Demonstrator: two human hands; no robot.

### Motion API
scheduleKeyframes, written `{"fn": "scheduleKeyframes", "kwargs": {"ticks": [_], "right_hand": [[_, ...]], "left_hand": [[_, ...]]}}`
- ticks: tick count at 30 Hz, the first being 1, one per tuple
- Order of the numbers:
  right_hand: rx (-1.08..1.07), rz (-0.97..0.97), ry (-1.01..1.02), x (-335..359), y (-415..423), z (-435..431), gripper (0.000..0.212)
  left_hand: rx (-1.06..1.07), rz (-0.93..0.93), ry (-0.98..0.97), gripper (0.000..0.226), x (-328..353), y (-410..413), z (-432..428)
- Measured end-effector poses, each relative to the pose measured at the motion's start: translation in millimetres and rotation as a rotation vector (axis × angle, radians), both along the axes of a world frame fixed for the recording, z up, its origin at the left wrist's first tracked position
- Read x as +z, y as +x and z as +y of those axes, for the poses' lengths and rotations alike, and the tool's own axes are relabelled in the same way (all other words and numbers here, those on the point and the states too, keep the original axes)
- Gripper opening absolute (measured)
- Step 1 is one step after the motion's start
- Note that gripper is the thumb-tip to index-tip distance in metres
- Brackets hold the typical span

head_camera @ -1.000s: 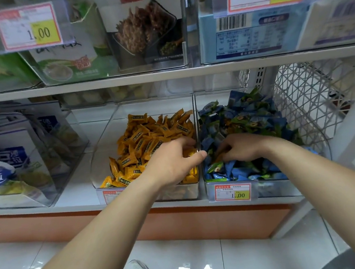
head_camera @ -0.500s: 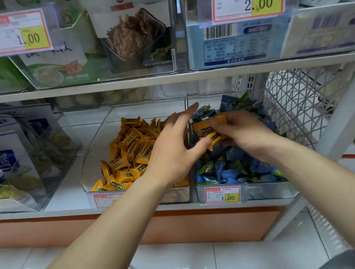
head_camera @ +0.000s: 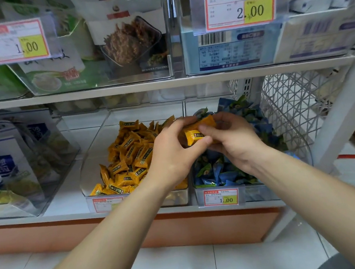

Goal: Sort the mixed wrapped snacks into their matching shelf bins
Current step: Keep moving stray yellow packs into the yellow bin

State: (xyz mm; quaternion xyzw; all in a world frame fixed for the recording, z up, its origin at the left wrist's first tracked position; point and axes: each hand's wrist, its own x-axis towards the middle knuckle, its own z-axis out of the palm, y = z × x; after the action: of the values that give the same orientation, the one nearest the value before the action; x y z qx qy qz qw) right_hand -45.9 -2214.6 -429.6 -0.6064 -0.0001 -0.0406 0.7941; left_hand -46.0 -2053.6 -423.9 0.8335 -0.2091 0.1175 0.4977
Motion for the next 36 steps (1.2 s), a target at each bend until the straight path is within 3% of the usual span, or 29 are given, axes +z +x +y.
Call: {"fn": "scheduleKeyframes", "kwargs": {"ticks": [2,4,6,9,11,12,16,19,21,27,29,33,36], "right_hand": [[0.055,-0.002,-0.011,3,0,0,0.022],[0.057,-0.006,-0.109,8,3,-6,0.016],[-0.112,-0.04,-0.289,11,10,-21,0.01],[-0.364,-0.078,-0.499,10,19,-50,0.017],[-0.423,-0.072,-0.689,3,23,-65,0.015],[-0.421,-0.074,-0.803,1,26,-70,0.014],[-0.226,-0.146,-1.086,-6,39,-64,0.016],[0.094,-0.105,-1.364,-20,56,-55,0.02],[0.171,-0.039,-1.594,-26,66,-57,0.033],[0.096,0.044,-1.689,-41,85,-73,0.09],[0.105,0.09,-1.734,-46,88,-73,0.1],[0.144,0.143,-1.793,-35,93,-72,0.095],[0.25,0.161,-1.822,-31,95,-65,0.067]], "left_hand": [[0.031,-0.039,0.006,0.04,2,3,5],[0.076,-0.065,0.044,0.034,4,9,15],[0.159,-0.082,0.132,0.031,5,19,31],[0.323,0.014,0.353,0.045,0,33,60],[0.437,0.023,0.519,0.054,-3,38,69],[0.453,-0.006,0.514,0.054,-3,38,68],[0.252,0.019,0.378,0.056,-14,27,40],[0.069,0.103,0.442,0.058,-30,16,20],[0.062,0.075,0.464,0.055,-34,16,17],[-0.049,0.109,0.354,0.055,-35,24,28],[-0.063,0.103,0.342,0.053,-34,24,28],[-0.078,0.104,0.333,0.054,-34,26,29],[-0.08,0.106,0.337,0.057,-35,27,29]]}}
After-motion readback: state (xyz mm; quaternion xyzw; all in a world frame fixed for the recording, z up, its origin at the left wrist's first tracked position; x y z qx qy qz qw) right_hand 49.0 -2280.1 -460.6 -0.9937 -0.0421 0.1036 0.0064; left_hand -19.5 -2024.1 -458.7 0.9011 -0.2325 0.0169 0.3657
